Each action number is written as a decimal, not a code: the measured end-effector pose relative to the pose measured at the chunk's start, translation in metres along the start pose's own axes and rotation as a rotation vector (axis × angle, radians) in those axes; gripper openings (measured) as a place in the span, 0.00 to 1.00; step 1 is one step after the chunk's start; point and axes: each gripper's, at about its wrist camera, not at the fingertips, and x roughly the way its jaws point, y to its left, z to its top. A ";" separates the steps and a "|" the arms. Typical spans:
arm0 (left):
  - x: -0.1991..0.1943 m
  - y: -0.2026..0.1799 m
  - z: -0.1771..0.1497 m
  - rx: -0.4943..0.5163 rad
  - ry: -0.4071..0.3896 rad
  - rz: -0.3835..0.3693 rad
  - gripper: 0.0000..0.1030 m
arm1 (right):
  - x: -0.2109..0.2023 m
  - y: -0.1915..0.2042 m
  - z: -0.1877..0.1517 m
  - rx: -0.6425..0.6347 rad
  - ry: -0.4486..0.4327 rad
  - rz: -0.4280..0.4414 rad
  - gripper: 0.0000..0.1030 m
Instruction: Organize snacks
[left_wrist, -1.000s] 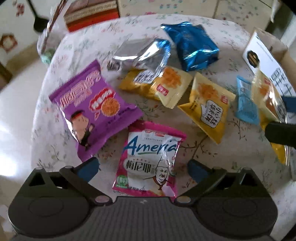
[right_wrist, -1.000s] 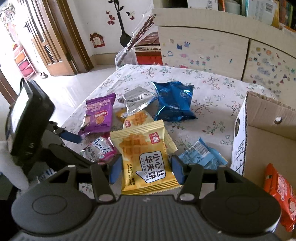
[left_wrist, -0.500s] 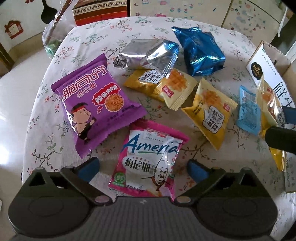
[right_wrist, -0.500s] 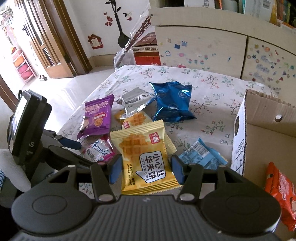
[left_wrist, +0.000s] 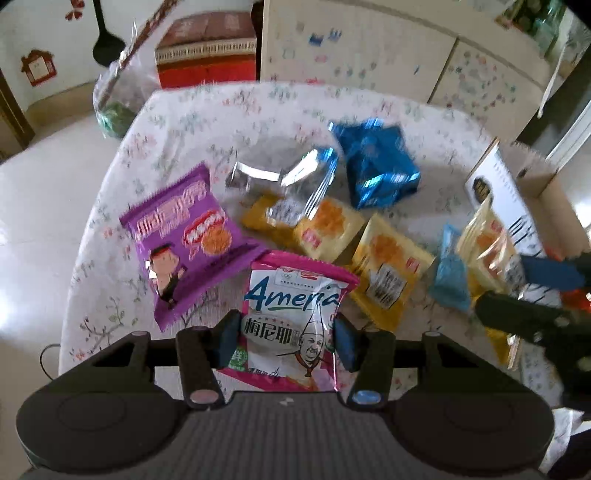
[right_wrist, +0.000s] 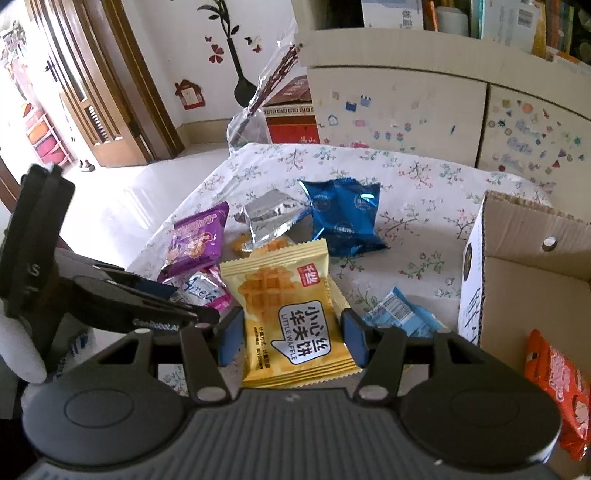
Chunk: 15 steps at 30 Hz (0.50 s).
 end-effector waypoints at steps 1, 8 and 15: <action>-0.006 -0.002 0.002 -0.005 -0.017 -0.004 0.56 | -0.002 0.000 0.001 0.002 -0.006 0.001 0.56; -0.036 -0.013 0.019 -0.030 -0.118 -0.037 0.56 | -0.023 -0.001 0.011 0.018 -0.063 -0.001 0.56; -0.049 -0.021 0.030 -0.057 -0.162 -0.065 0.56 | -0.049 -0.009 0.020 0.055 -0.134 -0.010 0.56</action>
